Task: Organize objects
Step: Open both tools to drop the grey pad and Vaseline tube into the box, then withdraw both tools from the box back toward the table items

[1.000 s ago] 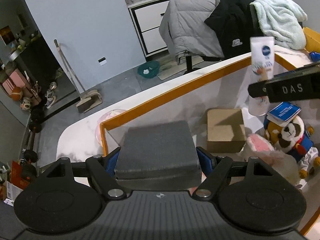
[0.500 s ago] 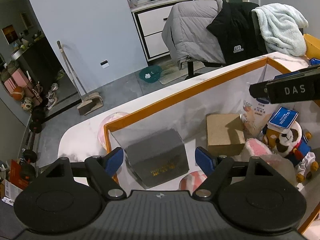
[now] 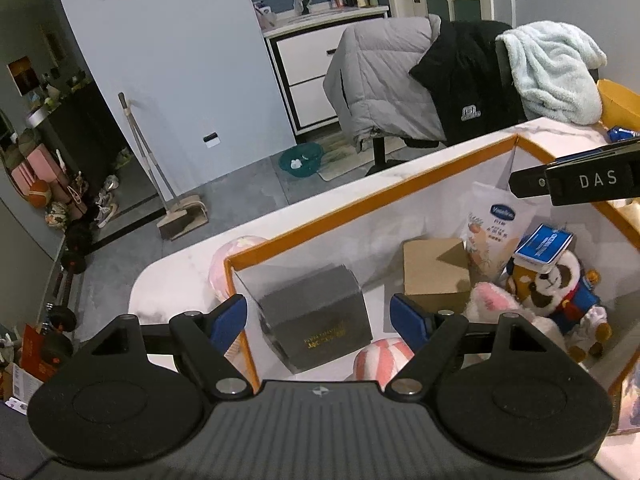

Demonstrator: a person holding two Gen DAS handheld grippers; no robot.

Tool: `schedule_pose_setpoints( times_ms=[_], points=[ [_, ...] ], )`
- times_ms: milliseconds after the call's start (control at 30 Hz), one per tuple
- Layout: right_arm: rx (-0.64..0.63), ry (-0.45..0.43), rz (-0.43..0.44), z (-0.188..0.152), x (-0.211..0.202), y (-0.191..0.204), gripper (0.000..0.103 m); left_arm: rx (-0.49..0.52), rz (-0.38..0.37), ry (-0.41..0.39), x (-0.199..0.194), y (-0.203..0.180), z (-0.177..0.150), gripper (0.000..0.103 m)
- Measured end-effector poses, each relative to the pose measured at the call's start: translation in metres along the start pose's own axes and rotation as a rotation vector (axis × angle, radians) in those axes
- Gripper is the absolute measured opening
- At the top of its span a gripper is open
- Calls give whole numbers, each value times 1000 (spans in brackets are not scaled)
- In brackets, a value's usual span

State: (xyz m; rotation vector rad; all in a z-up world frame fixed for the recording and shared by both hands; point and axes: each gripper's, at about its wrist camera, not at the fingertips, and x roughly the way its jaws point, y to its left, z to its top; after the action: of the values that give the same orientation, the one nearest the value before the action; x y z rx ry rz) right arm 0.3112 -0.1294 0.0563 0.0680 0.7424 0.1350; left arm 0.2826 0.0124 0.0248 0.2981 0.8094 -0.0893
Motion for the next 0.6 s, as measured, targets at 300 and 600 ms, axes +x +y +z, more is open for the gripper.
schedule_pose_setpoints(
  times_ms=[300, 600],
  points=[
    [-31, -57, 30, 7, -51, 7, 59, 7, 26, -46, -41, 4, 5, 93],
    [-52, -97, 37, -5, -101, 3, 60, 0, 38, -106, -93, 7, 6, 93]
  ],
)
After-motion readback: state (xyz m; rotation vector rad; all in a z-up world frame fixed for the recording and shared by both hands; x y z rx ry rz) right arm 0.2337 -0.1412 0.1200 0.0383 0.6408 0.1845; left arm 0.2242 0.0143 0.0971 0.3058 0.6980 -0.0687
